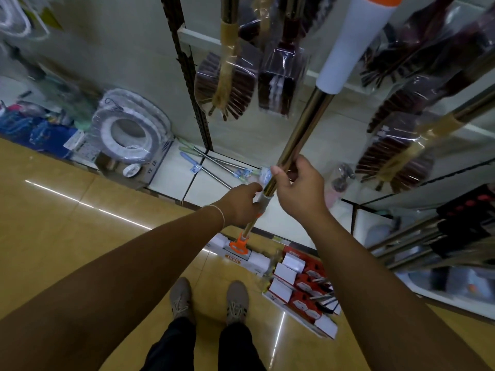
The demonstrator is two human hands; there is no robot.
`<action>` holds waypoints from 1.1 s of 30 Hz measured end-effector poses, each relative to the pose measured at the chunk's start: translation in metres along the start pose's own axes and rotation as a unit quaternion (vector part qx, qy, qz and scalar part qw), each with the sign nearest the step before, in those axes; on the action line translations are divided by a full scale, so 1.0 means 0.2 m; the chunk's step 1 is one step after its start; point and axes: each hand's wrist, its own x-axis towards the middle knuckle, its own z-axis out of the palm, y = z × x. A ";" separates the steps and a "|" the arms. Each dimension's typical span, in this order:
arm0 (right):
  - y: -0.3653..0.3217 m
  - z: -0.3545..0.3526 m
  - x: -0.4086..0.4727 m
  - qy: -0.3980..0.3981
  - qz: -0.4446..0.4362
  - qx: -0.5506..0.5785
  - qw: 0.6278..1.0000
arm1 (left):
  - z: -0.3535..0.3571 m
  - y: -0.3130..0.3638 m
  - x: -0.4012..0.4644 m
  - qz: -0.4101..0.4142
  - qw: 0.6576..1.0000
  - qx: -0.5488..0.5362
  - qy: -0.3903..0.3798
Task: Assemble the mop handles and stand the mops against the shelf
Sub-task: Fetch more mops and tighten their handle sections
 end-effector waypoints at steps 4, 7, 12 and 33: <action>-0.01 -0.01 -0.10 -0.023 -0.003 -0.030 0.999 | 0.04 -0.03 -0.07 0.010 0.999 -0.044 -0.007; -0.02 0.00 -0.22 -0.032 -0.013 -0.056 0.998 | 0.06 -0.06 -0.15 0.019 0.997 -0.075 -0.016; -0.09 0.02 -0.47 -0.036 -0.032 -0.080 0.996 | 0.07 -0.08 -0.33 0.114 0.987 -0.111 -0.007; -0.97 -0.76 -1.19 0.194 -0.063 -0.021 0.979 | -0.38 0.71 -1.03 0.403 0.896 -0.111 -0.149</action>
